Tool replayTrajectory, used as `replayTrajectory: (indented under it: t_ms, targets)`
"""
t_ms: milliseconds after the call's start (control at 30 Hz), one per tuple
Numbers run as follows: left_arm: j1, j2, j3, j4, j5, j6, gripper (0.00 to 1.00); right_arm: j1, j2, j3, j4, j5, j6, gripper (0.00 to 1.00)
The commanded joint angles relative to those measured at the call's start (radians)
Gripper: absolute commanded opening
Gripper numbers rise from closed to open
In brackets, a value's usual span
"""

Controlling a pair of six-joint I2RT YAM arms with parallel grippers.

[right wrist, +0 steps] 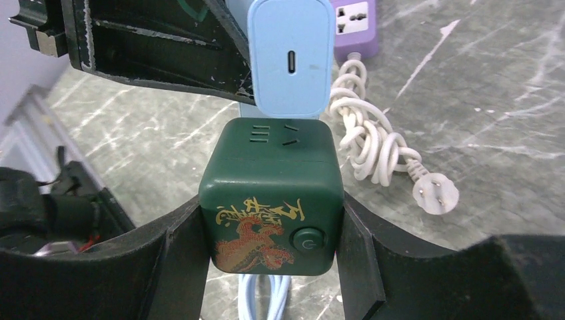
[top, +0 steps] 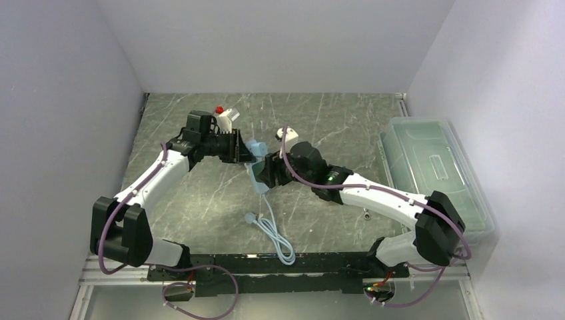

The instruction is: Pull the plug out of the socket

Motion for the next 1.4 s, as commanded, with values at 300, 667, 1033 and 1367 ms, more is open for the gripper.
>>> replayTrajectory:
  t_ms: [300, 667, 1033, 1367]
  targets:
    - [0.002, -0.010, 0.020, -0.031, -0.013, 0.069, 0.00, -0.033, -0.061, 0.034, 0.056, 0.138, 0.036, 0.00]
    - [0.002, -0.002, 0.028, -0.068, -0.089, 0.065, 0.00, -0.009, -0.082, 0.009, 0.064, 0.219, 0.023, 0.00]
    - [0.002, -0.009, 0.023, -0.046, -0.060, 0.058, 0.00, 0.036, -0.071, 0.021, 0.038, 0.295, -0.020, 0.00]
    - [0.083, -0.032, 0.028, -0.074, -0.138, 0.024, 0.00, -0.144, -0.158, 0.019, -0.132, 0.259, -0.075, 0.00]
